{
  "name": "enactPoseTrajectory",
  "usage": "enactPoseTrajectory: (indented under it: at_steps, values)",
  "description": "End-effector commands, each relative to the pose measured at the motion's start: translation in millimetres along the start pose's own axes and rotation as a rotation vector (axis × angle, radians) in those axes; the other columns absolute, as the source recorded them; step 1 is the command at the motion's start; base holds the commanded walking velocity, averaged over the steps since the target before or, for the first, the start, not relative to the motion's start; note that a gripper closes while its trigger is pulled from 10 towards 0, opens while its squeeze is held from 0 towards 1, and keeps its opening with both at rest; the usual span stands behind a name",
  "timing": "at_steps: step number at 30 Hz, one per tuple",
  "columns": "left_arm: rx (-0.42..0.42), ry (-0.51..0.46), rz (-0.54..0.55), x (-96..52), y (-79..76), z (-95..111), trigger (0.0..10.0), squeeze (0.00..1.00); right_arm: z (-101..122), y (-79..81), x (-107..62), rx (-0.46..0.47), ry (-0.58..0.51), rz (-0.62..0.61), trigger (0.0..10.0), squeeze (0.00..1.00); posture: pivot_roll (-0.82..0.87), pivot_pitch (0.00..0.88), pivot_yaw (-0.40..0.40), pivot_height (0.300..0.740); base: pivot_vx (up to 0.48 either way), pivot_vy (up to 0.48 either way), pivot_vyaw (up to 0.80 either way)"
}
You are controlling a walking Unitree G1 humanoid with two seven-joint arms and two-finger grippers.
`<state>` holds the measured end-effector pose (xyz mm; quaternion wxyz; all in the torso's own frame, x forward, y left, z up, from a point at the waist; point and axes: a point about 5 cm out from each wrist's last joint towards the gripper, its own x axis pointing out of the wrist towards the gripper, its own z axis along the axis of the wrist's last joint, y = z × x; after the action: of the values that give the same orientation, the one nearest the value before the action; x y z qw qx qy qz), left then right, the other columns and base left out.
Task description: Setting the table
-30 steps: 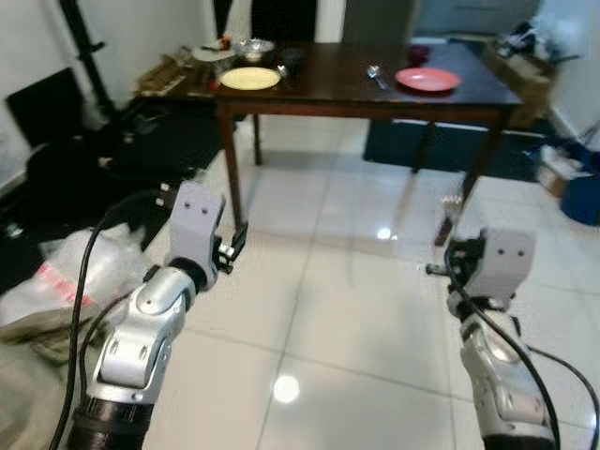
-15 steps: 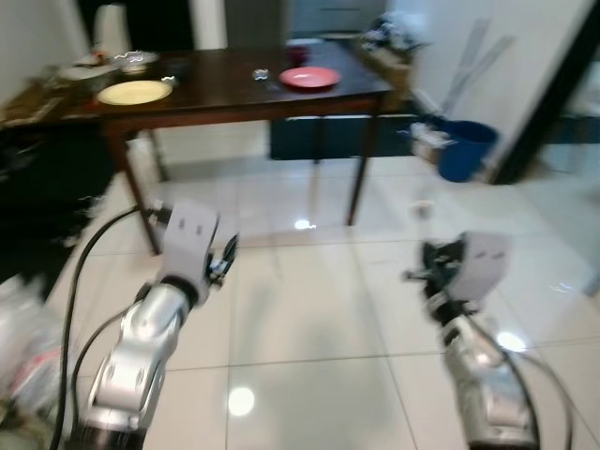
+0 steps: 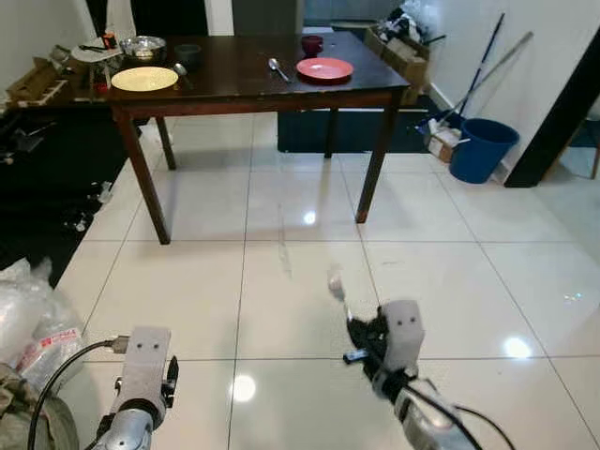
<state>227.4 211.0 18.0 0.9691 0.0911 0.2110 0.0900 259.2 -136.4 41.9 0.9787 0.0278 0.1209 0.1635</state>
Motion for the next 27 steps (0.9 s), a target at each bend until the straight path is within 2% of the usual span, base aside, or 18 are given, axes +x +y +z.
enactPoseTrajectory:
  at_steps: [1,5,9,14,27]
  values:
    - [-0.011,0.026,0.002,-2.9,0.2,-12,10.0,0.00,-14,-7.9,-6.5,-0.011,0.033,-0.050,10.0,0.00,0.00,0.000,0.014,0.740,0.000,0.000,0.00]
    - [0.007,-0.019,0.000,0.2,-2.5,-9,10.0,0.00,-24,-22.8,-14.3,0.007,0.049,-0.155,10.0,0.00,-0.01,0.000,0.018,0.740,0.000,0.000,0.00]
    - [0.029,-0.044,0.010,4.0,-4.5,-6,10.0,0.00,-26,-31.1,-18.2,0.008,0.041,-0.202,10.0,0.00,-0.03,0.000,0.031,0.740,0.079,0.000,0.00]
    - [0.053,-0.068,0.031,10.0,-6.3,-4,10.0,0.00,-25,-37.4,-21.8,-0.002,0.025,-0.218,10.0,0.00,-0.05,0.000,0.038,0.740,0.465,0.000,0.00]
    - [0.052,-0.103,0.026,15.0,-10.7,0,10.0,0.00,-24,-40.7,-20.0,-0.024,0.003,-0.225,10.0,0.00,-0.06,0.000,0.038,0.740,0.480,0.000,0.00]
